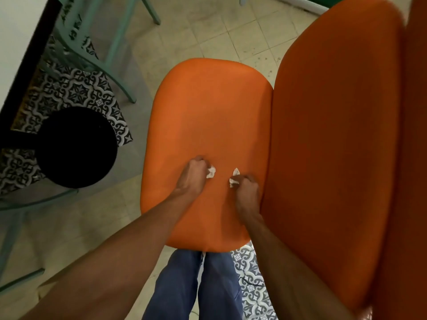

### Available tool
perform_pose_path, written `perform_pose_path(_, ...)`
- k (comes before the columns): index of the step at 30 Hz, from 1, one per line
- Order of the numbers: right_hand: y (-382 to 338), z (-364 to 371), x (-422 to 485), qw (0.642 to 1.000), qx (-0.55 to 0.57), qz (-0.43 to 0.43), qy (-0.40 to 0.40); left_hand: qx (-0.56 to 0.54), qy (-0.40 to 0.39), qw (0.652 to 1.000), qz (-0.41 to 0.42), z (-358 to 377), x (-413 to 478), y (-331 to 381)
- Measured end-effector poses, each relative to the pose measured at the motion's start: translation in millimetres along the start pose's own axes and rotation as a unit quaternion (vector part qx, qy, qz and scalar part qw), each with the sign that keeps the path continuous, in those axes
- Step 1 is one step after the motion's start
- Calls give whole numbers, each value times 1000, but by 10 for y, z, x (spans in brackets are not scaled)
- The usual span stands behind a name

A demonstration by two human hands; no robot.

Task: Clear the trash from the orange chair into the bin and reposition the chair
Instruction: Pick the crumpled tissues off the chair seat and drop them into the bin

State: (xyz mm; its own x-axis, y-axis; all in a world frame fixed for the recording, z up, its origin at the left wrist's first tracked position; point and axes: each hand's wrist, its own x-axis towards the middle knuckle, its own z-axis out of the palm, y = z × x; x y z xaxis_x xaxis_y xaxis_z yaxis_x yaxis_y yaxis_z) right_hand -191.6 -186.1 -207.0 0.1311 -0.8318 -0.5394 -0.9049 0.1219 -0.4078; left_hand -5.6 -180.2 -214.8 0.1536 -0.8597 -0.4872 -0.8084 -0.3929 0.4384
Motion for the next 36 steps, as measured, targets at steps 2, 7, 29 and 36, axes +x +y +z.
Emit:
perform_pose_path(2, -86, -113, -124, 999, 18, 35, 1, -30, 20, 999, -26, -161, -189, 16)
perform_pose_path(7, -542, -561, -593, 997, 65, 30, 21, -120, 70, 986, -93, -721, -764, 102)
perform_pose_path(29, -2255, -1481, -3151, 942, 144, -304, -9, -385, 388, 801, -243, -2033, -4221, 19)
perform_pose_path(36, -2524, -861, -4165, 917, 106, -372, -95, -394, 457, 740, -296, -1757, -5511, -356)
